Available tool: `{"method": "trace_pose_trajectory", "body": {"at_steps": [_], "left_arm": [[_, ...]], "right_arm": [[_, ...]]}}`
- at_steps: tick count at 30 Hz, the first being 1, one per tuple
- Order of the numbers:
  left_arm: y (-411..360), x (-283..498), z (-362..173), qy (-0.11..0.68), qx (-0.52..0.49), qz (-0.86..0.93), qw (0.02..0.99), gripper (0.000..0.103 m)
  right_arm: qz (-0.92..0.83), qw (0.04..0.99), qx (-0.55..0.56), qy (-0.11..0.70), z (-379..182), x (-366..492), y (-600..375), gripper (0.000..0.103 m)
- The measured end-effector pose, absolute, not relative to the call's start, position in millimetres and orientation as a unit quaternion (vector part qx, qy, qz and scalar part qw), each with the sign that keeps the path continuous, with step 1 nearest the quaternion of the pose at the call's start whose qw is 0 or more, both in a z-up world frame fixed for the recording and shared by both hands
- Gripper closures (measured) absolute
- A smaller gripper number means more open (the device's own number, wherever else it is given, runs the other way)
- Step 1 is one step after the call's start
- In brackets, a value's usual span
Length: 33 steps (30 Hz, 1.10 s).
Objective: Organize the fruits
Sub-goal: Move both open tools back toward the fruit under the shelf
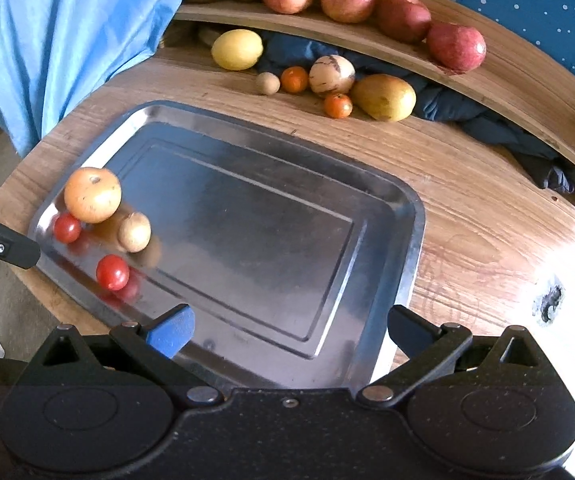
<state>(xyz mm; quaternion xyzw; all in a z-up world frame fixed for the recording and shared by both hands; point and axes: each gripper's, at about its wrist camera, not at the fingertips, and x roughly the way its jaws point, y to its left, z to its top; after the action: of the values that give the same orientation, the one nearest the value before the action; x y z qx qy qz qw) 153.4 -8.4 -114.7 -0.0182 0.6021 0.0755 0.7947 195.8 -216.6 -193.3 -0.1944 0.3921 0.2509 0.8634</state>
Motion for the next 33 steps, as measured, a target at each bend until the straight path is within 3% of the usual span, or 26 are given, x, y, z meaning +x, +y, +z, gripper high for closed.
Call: {"method": "trace_pose_trajectory", "body": {"at_steps": [33], "left_arm": [[27.6, 229.3, -104.4, 0.567, -0.003, 0.072, 0.820, 0.001]], "right_arm": [[0.214, 0.881, -0.163, 0.388, -180.2, 246.3, -186.7, 0.001]]}}
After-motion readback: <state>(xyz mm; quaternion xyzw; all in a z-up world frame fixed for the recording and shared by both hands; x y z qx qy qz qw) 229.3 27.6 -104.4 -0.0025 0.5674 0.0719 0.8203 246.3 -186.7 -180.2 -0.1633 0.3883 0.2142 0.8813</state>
